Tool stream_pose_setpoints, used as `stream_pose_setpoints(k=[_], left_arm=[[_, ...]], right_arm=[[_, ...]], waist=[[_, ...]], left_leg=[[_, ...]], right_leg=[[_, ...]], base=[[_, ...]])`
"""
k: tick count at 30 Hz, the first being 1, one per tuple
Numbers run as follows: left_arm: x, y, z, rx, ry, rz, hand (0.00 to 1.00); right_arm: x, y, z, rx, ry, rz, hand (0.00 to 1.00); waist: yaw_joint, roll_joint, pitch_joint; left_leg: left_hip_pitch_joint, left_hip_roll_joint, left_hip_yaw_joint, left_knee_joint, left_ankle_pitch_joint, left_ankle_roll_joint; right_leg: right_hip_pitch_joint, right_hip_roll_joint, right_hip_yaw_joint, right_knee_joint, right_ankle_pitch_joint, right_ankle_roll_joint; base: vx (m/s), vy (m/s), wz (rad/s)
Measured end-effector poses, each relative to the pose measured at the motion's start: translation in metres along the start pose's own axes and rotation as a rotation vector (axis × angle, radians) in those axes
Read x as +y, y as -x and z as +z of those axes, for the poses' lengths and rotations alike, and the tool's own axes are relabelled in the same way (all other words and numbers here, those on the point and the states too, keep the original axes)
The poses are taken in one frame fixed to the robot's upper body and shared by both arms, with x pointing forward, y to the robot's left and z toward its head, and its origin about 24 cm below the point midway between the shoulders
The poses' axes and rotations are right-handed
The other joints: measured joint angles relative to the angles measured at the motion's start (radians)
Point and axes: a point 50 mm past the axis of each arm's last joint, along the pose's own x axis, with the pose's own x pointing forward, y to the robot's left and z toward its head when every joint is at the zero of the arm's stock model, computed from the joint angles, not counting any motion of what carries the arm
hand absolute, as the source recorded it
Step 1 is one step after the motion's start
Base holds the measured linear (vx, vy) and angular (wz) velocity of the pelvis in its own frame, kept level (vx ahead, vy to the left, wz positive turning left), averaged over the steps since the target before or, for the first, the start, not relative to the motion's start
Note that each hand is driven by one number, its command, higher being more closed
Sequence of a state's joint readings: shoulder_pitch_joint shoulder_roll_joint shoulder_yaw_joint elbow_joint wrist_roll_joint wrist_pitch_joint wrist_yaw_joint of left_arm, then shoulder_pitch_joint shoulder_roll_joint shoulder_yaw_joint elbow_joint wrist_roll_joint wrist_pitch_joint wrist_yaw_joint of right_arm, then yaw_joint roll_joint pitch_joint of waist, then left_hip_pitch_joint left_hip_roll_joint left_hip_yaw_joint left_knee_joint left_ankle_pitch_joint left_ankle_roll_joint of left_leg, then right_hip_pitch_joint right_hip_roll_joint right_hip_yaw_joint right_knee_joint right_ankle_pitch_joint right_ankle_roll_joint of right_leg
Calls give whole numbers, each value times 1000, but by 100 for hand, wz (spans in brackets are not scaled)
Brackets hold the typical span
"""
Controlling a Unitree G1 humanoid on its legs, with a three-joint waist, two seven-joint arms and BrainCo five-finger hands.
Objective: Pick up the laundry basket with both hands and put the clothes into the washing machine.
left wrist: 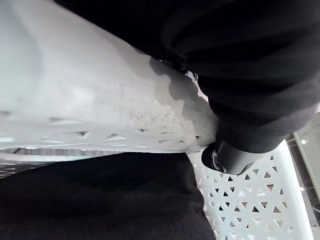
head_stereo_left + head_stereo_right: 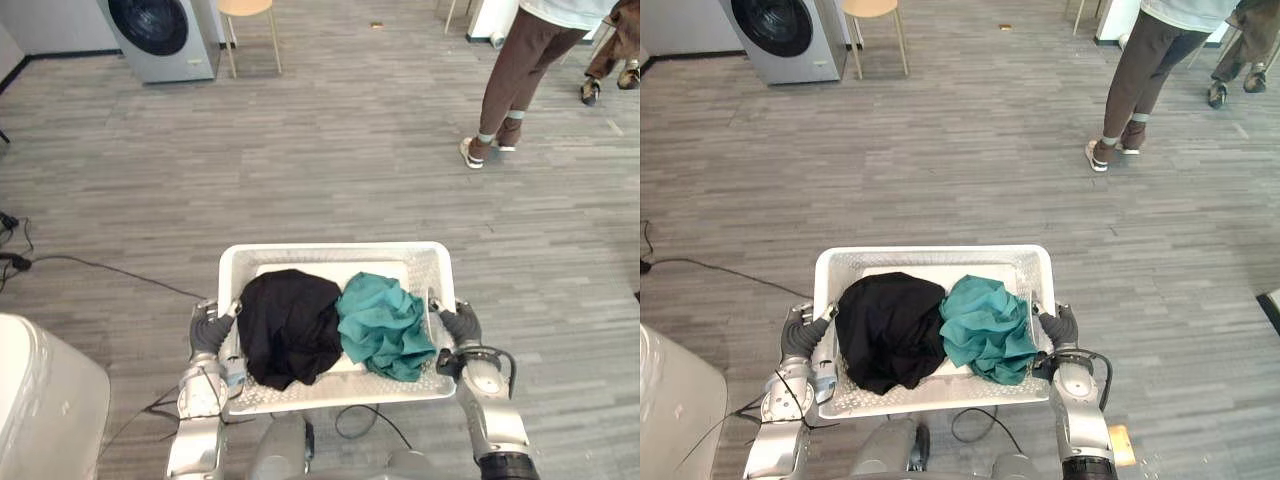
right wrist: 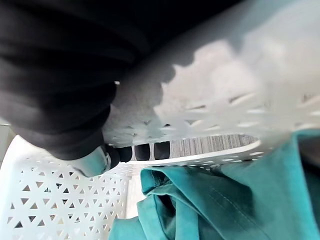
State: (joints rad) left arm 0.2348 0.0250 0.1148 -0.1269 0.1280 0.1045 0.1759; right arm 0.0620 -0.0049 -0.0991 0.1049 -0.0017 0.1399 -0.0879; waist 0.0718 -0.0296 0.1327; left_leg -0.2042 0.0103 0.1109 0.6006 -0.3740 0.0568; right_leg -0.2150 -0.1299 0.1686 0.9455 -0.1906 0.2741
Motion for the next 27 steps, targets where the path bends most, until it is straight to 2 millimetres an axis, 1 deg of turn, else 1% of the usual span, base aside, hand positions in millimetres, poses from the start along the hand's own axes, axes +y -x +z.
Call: stream_pose_setpoints(k=[1, 2, 3, 4, 5, 6, 7, 8, 9, 10, 11, 12, 13, 14, 15, 16, 17, 18, 19, 20, 21, 22, 23, 24, 25, 26, 27], left_arm=[[2, 1, -2, 5, -12, 1, 100], [3, 1, -2, 7, -19, 2, 100], [4, 1, -2, 6, -23, 3, 100], [4, 1, 0, 1, -22, 3, 100], [4, 1, 2, -7, -21, 4, 100], [4, 1, 8, -35, -16, 5, 100], [4, 1, 10, -42, -14, 3, 100], [2, 0, 13, -60, -10, -3, 100], [2, 0, 15, -68, -9, -4, 100], [1, 0, 15, -70, -6, -8, 100], [-3, 0, 10, -49, -5, -19, 100], [-6, -1, 5, -21, 2, -25, 100], [-14, -3, -2, 16, 21, -35, 100], [-16, -2, -4, 29, 29, -38, 100], [-20, 2, -8, 50, 50, -38, 100], [-21, 4, -9, 57, 55, -38, 100], [-19, 6, -11, 59, 53, -33, 100], [-17, 5, -8, 43, 49, -32, 100], [-17, 3, -6, 35, 51, -32, 100], [-15, 4, -8, 41, 44, -30, 100], [-12, 6, -11, 49, 30, -28, 100], [-11, 7, -13, 56, 27, -26, 100], [-8, 8, -15, 63, 22, -22, 100], [-8, 8, -15, 64, 26, -22, 100], [-8, 8, -15, 65, 28, -20, 100], [-8, 8, -15, 64, 29, -26, 100], [-10, 8, -15, 68, 41, -33, 100]], right_arm=[[2, 1, -5, 18, -4, 2, 100], [3, 2, -8, 29, -4, 0, 100], [4, 4, -9, 35, -10, 1, 100], [4, 4, -8, 29, -10, 1, 100], [4, 4, -5, 18, -11, 1, 100], [3, 4, 3, -18, -11, -1, 100], [1, 5, 6, -34, -9, -4, 100], [-2, 7, 12, -61, -2, -11, 100], [-3, 7, 13, -67, 0, -11, 100], [-5, 7, 13, -68, 6, -13, 100], [-7, 8, 11, -59, 16, -19, 100], [-11, 8, 11, -58, 31, -23, 100], [-15, 8, 9, -49, 48, -32, 100], [-18, 8, 8, -39, 57, -34, 100], [-22, 10, 4, -20, 74, -38, 100], [-23, 12, 2, -12, 80, -40, 100], [-21, 13, 0, -5, 78, -35, 100], [-21, 13, 6, -29, 71, -40, 100], [-21, 14, 8, -40, 68, -46, 100], [-19, 14, 8, -40, 59, -51, 100], [-17, 14, 7, -37, 54, -49, 100], [-15, 14, 7, -38, 58, -43, 100], [-14, 14, 7, -38, 61, -37, 100], [-14, 14, 6, -33, 62, -36, 100], [-13, 13, 5, -28, 62, -34, 100], [-13, 11, 3, -19, 66, -31, 100], [-14, 10, 1, -6, 76, -30, 100]], waist=[[-4, 2, 1], [-6, 7, 4], [-18, 22, 7], [-27, 29, 5], [-35, 35, 4], [-56, 46, 2], [-63, 52, 0], [-74, 57, -1], [-78, 58, -1], [-83, 51, -17], [-86, 53, -34], [-77, 90, -40], [-79, 97, -41], [-81, 98, -41], [-87, 104, -36], [-87, 116, -35], [-81, 129, -43], [-66, 154, -39], [-53, 169, -39], [-35, 155, -28], [-25, 139, -22], [-21, 128, -19], [-12, 116, -17], [1, 103, -14], [4, 98, -13], [3, 101, -16], [-1, 125, -29]], left_leg=[[65, -7, 1, -17, -22, 17], [129, -8, 1, -45, -41, 21], [238, -3, 0, -117, -47, 25], [273, 4, 0, -150, -47, 25], [302, 10, -4, -178, -47, 25], [365, 29, -11, -236, -45, 19], [386, 40, -13, -256, -46, 6], [426, 59, -14, -281, -52, -31], [444, 66, -14, -289, -58, -46], [475, 87, -16, -291, -79, -87], [512, 114, -37, -296, -83, -107], [520, 144, -47, -292, -71, -123], [517, 143, -81, -245, 37, -161], [512, 138, -85, -209, 92, -157], [483, 134, -80, -80, 235, -137], [449, 151, -71, 16, 331, -125], [354, 201, -47, 218, 571, -112], [226, 301, -10, 479, 559, -83], [168, 340, 9, 590, 508, -45], [67, 370, 40, 715, 408, 19], [-8, 368, 75, 742, 328, 26], [-42, 362, 92, 729, 288, 19], [-98, 346, 110, 681, 238, 4], [-157, 319, 128, 562, 193, -25], [-186, 295, 146, 430, 174, -52], [-202, 263, 164, 199, 176, -71], [-179, 236, 170, -94, 257, -111]], right_leg=[[-25, -13, -26, 109, 60, -4], [-53, -21, -62, 206, 44, -36], [-104, -30, -144, 265, -11, -143], [-128, -30, -180, 252, -26, -165], [-155, -30, -214, 226, -39, -180], [-216, -30, -285, 97, -53, -208], [-231, -28, -309, 15, -53, -210], [-248, -21, -343, -189, -32, -225], [-252, -13, -348, -305, -2, -239], [-257, 15, -340, -507, 129, -237], [-226, 60, -323, -587, 325, -225], [-225, 91, -337, -558, 306, -254], [-229, 86, -337, -474, 232, -292], [-224, 77, -343, -440, 212, -297], [-186, 76, -380, -391, 179, -329], [-137, 85, -402, -410, 157, -337], [-27, 105, -406, -502, 100, -336], [36, 156, -402, -549, 72, -336], [67, 174, -394, -564, 57, -342], [132, 184, -369, -585, 24, -341], [197, 171, -343, -613, 2, -328], [220, 162, -330, -632, -6, -318], [265, 144, -310, -656, -20, -302], [302, 115, -288, -678, -37, -277], [328, 88, -276, -690, -52, -254], [359, 52, -271, -696, -77, -211], [400, 34, -269, -705, -112, -165]], base=[[596, 163, -20], [617, 105, -18], [522, 53, -13], [405, 21, -5], [528, -9, 9], [538, -23, 15], [656, -53, 24], [454, -69, 21], [601, -128, 24], [660, -168, 19], [802, -192, 5], [806, -174, -6], [652, -134, -13], [647, -166, -5], [509, -159, -3], [661, -179, -9], [663, -99, -21], [760, -66, -31], [718, -7, -42], [680, 17, -40], [554, 50, -39], [411, 68, -32], [422, 133, -39], [543, 222, -42], [664, 328, -39], [679, 387, -22], [596, 350, -13]])
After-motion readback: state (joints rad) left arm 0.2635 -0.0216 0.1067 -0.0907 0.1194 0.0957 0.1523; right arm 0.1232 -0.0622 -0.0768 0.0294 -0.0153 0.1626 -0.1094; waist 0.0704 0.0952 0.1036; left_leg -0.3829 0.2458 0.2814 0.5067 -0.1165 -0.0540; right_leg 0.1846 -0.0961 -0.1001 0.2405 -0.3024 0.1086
